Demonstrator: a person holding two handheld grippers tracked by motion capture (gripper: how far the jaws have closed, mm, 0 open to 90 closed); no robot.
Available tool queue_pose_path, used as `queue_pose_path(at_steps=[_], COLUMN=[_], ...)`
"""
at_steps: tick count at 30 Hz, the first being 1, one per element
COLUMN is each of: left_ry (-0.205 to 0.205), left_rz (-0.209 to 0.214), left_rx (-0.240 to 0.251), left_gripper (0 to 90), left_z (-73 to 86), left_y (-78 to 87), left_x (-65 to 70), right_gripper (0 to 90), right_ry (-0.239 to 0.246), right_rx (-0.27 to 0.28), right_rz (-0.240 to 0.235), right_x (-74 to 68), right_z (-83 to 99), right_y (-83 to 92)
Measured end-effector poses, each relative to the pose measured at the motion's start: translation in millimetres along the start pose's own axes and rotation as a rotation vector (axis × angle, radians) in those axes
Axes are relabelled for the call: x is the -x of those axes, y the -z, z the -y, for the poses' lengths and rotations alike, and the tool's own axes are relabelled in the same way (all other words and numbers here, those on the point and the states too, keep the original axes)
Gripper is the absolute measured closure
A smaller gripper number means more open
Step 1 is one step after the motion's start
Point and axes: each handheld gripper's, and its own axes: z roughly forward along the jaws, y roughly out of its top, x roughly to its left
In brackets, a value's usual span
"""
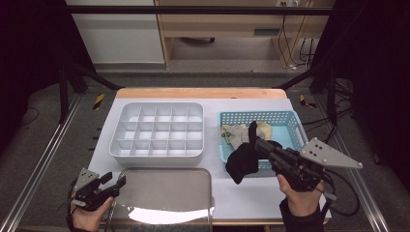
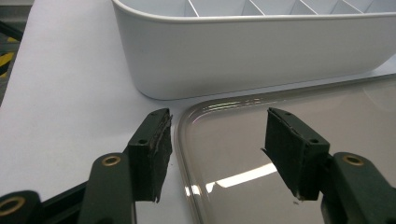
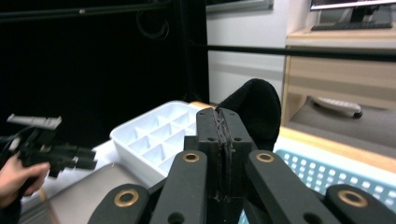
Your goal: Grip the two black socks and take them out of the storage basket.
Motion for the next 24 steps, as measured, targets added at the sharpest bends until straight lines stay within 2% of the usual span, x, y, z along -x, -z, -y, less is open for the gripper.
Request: queue_pose_path(at_steps=[8,12,16,24], left_ry=[-0.007,-0.022,-0.032,-0.079], left_rz=[-0.010,-0.017,-0.022,-0.048], left_rx=[0.014,0.024,0.039,0.065], left_gripper=[40.1,40.5,41.2,43.9], left_z=[0.1,0.0,0.2,0.9], left_y=[0.9,1.3,2.0,2.7], left_x=[0.5,1.4,1.7,2.8], right_gripper=[88.1,88.1,88.1,88.1], right_ry=[-0.019,-0.032,-0.050,-0.058], right_rx=[-0.085,-0.112,-0.155,-0.248], right_rz=[-0.013,-0.011,-0.019,-0.034], right_x=[-1.5,1.3,3.3,1.6], right_z=[32.2,46.8,63.0,88.6], right_y=[2.5,0.5,-5.0,-19.7])
